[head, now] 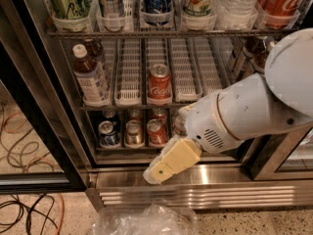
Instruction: Pick water bottle from bottom shelf of fridge
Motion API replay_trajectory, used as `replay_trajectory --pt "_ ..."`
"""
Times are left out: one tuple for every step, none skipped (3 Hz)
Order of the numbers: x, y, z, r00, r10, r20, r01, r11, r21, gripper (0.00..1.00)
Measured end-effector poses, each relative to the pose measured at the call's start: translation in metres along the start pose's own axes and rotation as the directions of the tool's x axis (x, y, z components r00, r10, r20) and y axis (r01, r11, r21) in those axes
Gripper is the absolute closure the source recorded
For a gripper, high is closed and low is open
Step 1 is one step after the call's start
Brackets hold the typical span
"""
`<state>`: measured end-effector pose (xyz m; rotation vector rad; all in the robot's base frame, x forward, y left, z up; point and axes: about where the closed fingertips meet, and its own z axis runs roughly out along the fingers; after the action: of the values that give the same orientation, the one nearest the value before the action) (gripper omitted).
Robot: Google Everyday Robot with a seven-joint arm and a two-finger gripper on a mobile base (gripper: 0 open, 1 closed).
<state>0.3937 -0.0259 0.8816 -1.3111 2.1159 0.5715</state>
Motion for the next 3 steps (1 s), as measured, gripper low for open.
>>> replay_trajectory --pt "-0.004 -0.004 0.006 1.000 -0.012 0.005 0.012 0.9998 0.018 0.00" --pt "0.015 -0.001 0.007 0.999 -0.032 0.021 0.029 0.9924 0.119 0.00" --pt "0.061 0.010 0.013 0.999 -0.016 0.038 0.006 0.9677 0.252 0.00"
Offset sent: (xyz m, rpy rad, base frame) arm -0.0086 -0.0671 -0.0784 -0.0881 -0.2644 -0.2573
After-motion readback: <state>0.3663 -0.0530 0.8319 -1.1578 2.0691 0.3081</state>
